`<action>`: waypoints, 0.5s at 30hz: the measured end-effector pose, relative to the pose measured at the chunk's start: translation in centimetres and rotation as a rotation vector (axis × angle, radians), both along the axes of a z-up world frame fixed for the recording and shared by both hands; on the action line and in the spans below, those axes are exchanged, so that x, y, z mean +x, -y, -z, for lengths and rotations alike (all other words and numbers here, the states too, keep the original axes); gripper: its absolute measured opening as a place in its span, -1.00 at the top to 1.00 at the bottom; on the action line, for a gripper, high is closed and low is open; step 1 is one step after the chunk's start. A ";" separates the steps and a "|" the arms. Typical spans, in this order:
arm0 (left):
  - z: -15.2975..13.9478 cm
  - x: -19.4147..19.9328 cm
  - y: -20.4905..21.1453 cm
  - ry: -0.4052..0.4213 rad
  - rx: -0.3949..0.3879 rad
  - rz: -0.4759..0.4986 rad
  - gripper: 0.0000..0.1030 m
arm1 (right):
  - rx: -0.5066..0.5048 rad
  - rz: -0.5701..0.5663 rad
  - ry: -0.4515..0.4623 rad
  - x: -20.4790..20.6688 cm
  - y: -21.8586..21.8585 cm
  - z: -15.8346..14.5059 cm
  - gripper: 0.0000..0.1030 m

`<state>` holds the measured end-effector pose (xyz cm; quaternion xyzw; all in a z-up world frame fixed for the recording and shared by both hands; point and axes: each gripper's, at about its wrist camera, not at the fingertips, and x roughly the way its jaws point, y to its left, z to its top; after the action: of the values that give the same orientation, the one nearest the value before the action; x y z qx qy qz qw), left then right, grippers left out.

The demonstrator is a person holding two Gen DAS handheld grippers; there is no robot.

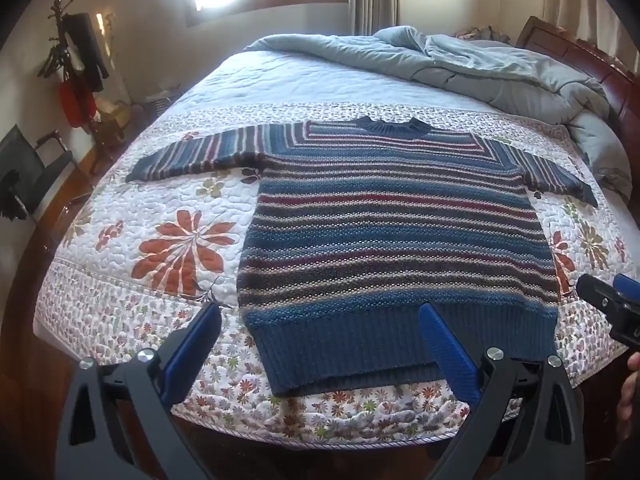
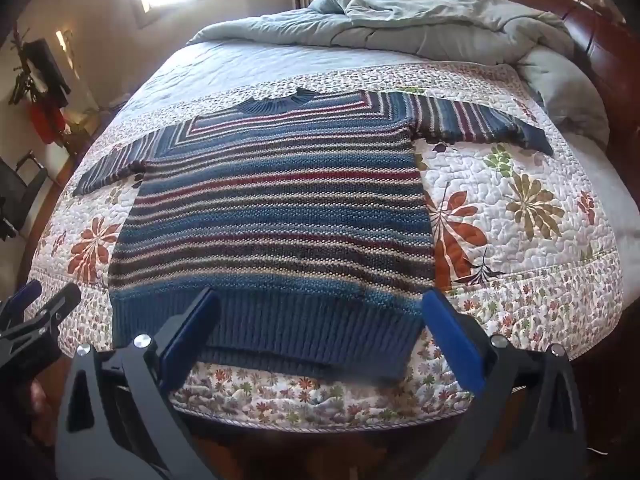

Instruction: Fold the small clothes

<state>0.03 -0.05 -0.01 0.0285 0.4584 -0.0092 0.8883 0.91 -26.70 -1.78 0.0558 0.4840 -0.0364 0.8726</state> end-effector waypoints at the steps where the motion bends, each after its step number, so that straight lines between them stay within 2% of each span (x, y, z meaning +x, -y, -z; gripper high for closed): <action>1: 0.0 0.1 0.0 -0.001 0.006 -0.004 -0.93 | 0.000 0.003 0.000 0.0 0.0 0.0 -0.95; 7: -0.2 0.1 0.1 0.015 0.002 -0.010 -0.93 | 0.049 0.001 -0.004 0.7 -0.4 -0.1 -0.95; 9: 0.0 0.3 -0.2 0.010 -0.006 -0.010 -0.93 | 0.026 0.007 0.017 0.2 -0.5 -0.1 -0.95; 15: 0.3 0.8 -0.7 0.012 0.000 -0.013 -0.93 | -0.018 0.016 0.010 0.7 -0.3 0.4 -0.95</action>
<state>0.81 0.65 -0.29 0.0255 0.4531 -0.0032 0.8911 1.59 -26.44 -2.20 0.0519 0.4789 -0.0473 0.8750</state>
